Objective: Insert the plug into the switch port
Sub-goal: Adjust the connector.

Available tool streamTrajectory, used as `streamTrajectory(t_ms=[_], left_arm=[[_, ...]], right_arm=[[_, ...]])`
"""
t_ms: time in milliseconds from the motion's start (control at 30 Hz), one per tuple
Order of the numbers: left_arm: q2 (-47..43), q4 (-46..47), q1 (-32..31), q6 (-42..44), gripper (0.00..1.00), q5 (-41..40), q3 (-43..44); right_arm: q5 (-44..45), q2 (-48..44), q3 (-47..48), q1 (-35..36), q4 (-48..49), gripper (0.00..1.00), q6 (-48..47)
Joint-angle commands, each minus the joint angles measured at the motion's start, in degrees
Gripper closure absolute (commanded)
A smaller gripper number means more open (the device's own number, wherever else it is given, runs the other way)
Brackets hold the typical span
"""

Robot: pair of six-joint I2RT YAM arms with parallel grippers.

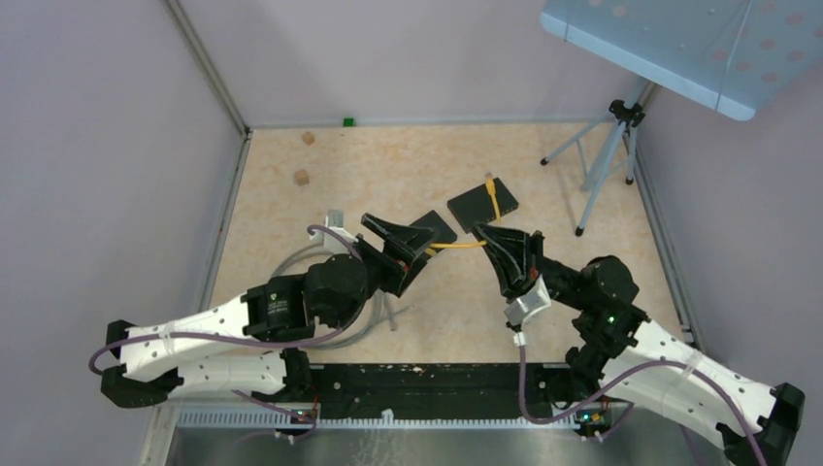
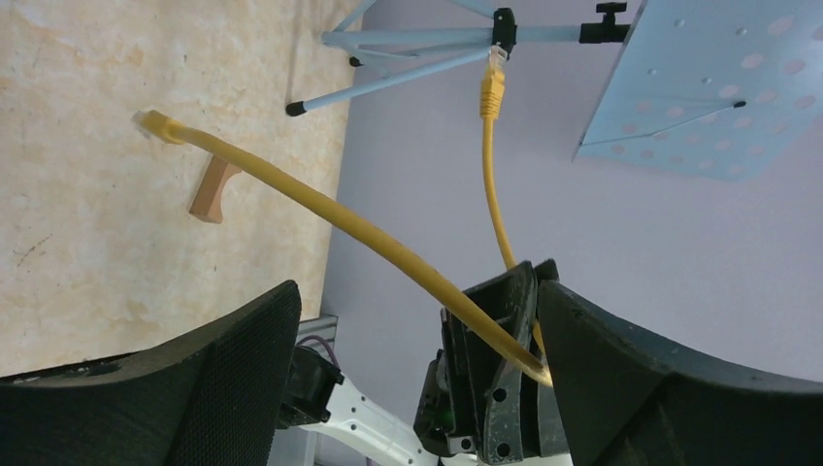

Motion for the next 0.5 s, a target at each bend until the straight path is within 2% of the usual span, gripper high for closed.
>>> streamTrajectory(t_ms=[0, 300, 467], left_arm=[[-3.3, 3.4, -0.1, -4.6, 0.07, -1.0, -3.4], [-4.7, 3.0, 0.0, -4.7, 0.21, -1.5, -5.2], [-3.9, 6.1, 0.1, -2.8, 0.25, -0.2, -5.9]], right_arm=[[-4.9, -4.1, -0.3, 0.6, -0.7, 1.0, 4.0], [-13.5, -11.3, 0.8, 0.6, -9.9, 1.0, 10.8], [-15.5, -12.7, 1.6, 0.6, -15.1, 1.0, 11.0]])
